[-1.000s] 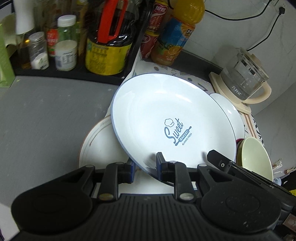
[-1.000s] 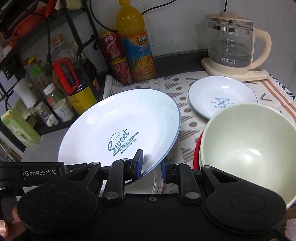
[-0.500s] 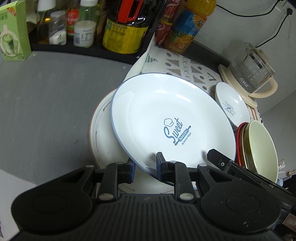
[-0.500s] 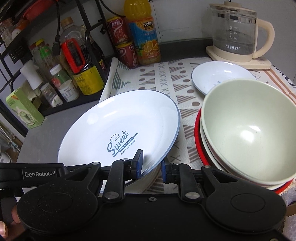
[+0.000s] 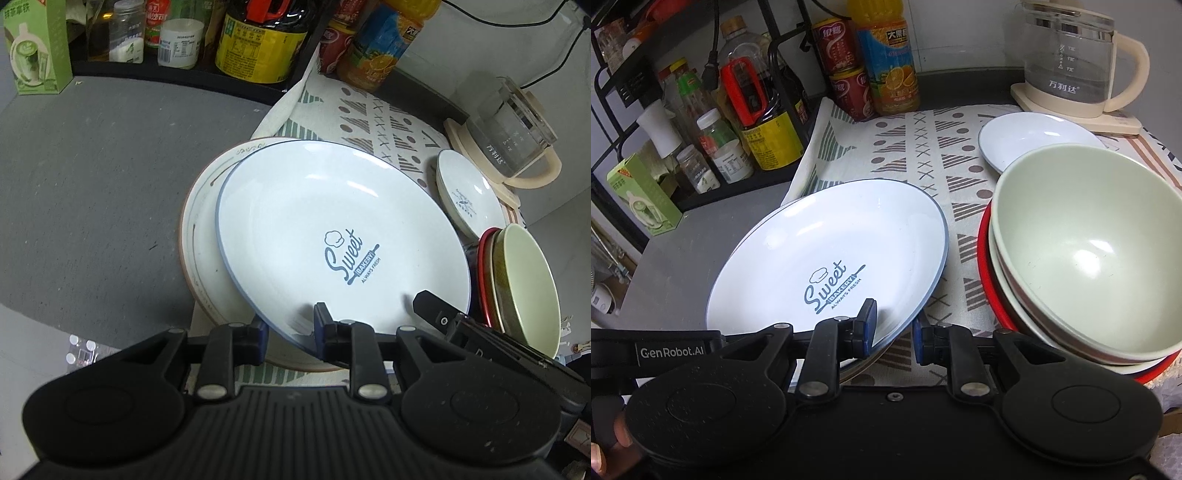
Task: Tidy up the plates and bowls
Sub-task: 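Carry the 'Sweet' plate onto the flower-pattern plate with both tools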
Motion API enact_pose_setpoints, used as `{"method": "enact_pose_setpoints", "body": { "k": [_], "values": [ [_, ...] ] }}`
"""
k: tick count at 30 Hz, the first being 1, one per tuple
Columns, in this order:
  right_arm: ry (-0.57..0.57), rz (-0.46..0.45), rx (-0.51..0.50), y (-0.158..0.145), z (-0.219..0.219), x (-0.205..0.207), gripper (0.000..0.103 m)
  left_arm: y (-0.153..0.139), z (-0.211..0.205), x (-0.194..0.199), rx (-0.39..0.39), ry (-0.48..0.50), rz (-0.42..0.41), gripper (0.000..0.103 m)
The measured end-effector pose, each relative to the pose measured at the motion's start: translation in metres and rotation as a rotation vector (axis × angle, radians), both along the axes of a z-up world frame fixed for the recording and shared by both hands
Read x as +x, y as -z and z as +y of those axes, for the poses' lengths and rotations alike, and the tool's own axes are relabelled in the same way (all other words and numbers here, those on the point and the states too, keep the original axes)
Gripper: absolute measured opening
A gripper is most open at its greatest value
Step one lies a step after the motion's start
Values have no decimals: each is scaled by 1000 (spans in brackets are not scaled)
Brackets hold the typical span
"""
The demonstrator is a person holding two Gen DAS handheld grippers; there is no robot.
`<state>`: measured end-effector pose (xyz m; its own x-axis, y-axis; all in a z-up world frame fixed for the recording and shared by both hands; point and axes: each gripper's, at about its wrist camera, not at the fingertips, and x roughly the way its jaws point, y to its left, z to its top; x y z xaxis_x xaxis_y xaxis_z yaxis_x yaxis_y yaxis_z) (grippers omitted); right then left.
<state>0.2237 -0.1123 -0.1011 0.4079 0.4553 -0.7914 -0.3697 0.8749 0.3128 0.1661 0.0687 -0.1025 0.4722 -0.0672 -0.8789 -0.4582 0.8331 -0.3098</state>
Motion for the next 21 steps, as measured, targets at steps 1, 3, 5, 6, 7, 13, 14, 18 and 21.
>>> {"method": "enact_pose_setpoints", "body": {
  "k": [1,3,5,6,7,13,14,18,21],
  "values": [
    [-6,2,-3,0,1,0,20,1,1,0,-3,-4,3,24],
    [-15,8,-12,1,3,0,19,3,2,-3,-14,-15,11,24],
    [-20,15,-12,2,3,1,19,3,1,-4,-8,-14,10,24],
    [-21,18,-13,2,3,1,19,3,1,-5,-3,-15,11,24],
    [-21,20,-13,3,3,2,19,3,1,-5,-1,-14,12,24],
    [-26,37,-8,6,6,3,19,1,4,-3,-2,-4,34,25],
    [-27,38,-8,7,6,3,19,1,5,-2,-4,-4,40,25],
    [-32,34,-19,7,9,5,17,-2,10,-2,3,-14,62,26],
    [-28,38,-28,9,11,6,16,-5,15,-4,34,-22,71,27]
  ]
}}
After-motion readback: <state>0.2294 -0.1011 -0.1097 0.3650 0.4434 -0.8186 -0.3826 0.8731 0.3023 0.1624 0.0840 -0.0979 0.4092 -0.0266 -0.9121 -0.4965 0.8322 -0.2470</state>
